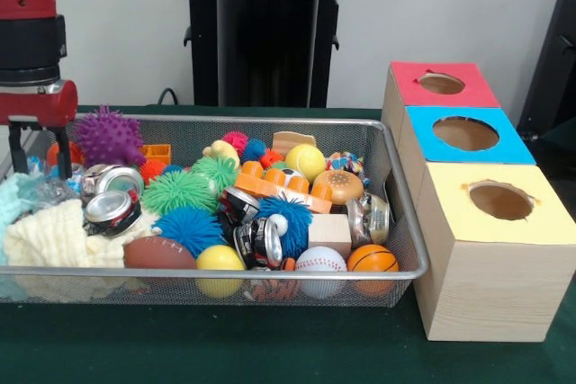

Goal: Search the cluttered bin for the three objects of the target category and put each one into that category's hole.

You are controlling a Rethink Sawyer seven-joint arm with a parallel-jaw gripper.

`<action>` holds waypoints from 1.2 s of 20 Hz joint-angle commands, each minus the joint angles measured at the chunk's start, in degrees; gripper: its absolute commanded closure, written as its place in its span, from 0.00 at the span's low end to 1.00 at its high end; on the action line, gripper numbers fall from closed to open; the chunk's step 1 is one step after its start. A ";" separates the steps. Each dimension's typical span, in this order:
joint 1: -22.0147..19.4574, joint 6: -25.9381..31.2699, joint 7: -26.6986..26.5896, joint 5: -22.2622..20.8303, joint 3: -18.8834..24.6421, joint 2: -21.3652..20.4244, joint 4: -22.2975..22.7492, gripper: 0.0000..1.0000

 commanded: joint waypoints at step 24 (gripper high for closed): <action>0.76 -2.23 0.27 6.52 3.39 3.97 6.54 1.00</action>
